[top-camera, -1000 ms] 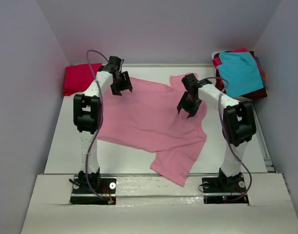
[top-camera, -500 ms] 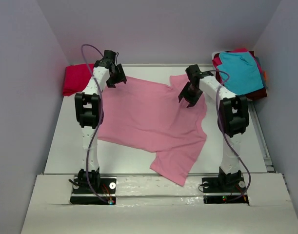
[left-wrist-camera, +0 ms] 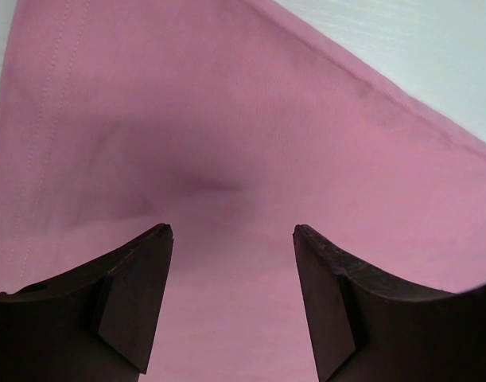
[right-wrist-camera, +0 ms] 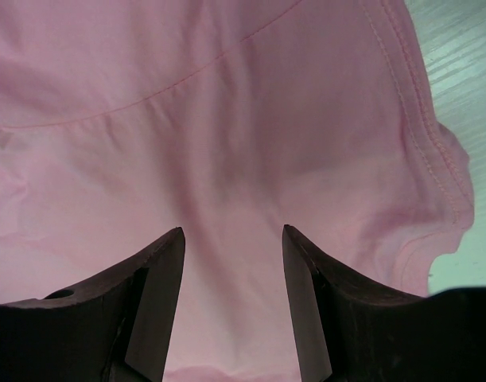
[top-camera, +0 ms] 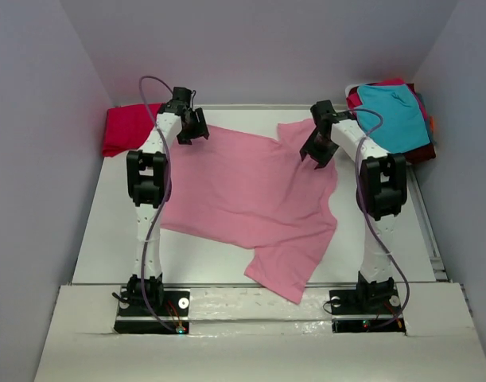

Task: Fold and stack the t-shirts
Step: Flatten the tshirt out

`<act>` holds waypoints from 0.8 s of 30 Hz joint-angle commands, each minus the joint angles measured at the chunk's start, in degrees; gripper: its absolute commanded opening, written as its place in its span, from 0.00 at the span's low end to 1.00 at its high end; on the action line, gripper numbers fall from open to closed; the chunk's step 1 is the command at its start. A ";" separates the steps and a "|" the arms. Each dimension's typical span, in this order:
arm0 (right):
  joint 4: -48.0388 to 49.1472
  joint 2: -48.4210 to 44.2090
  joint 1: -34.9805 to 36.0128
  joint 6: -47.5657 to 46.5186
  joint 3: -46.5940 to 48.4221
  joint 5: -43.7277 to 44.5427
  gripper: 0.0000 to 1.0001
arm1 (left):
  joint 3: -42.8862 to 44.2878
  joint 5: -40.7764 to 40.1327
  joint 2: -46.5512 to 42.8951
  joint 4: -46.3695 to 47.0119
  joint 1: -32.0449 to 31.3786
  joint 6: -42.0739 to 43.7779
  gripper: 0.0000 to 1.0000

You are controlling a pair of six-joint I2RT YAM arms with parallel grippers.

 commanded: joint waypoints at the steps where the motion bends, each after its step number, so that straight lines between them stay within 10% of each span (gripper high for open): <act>1: 0.05 -2.49 -0.21 -1.30 -2.75 4.48 0.58 | 2.16 3.51 1.15 1.86 1.46 1.60 0.73; 24: -3.89 7.60 -3.64 -4.63 5.40 3.70 0.61 | -0.99 6.68 2.65 2.04 4.19 -0.59 0.73</act>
